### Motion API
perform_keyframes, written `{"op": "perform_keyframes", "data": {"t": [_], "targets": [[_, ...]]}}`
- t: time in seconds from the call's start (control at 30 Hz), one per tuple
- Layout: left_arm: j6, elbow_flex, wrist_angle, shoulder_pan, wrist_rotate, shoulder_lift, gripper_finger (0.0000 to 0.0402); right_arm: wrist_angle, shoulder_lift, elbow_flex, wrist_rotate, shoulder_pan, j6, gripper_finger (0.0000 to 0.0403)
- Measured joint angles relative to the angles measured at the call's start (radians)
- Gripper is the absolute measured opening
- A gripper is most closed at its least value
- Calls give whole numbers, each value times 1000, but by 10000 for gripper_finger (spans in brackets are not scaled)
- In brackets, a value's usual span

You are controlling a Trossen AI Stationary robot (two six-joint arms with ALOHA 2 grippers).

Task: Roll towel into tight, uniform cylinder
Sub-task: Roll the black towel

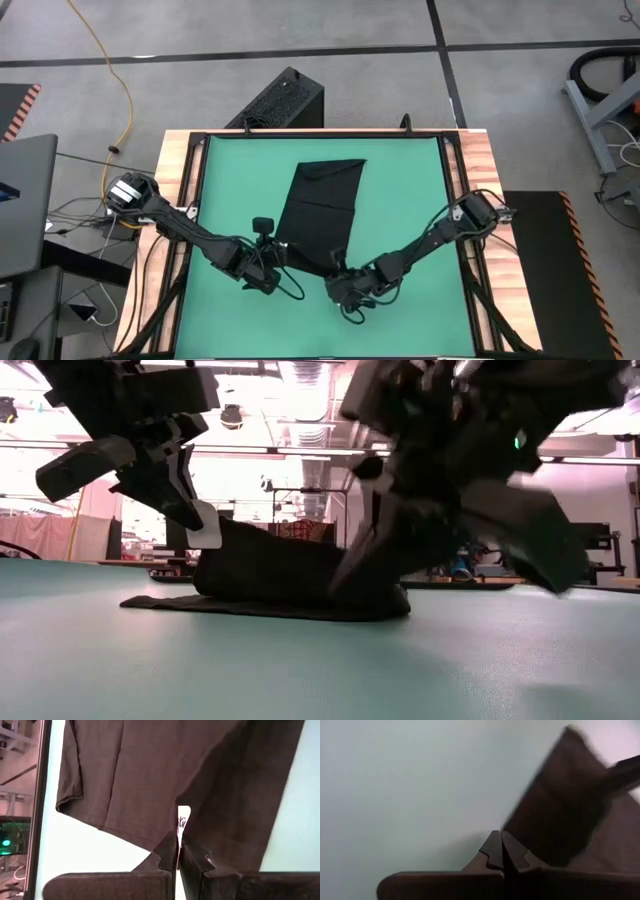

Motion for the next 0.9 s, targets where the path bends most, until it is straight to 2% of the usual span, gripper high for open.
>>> {"op": "perform_keyframes", "data": {"t": [0.17, 0.47, 0.9], "targets": [[0, 0, 5, 0, 0, 0, 0, -28, -5, 0, 15, -3, 20, 4], [-1, 0, 9, 0, 0, 0, 0, -59, -5, 0, -46, -16, 64, 4], [-13, 0, -11, 0, 1, 0, 0, -124, -6, 1, -57, -5, 114, 4]]}}
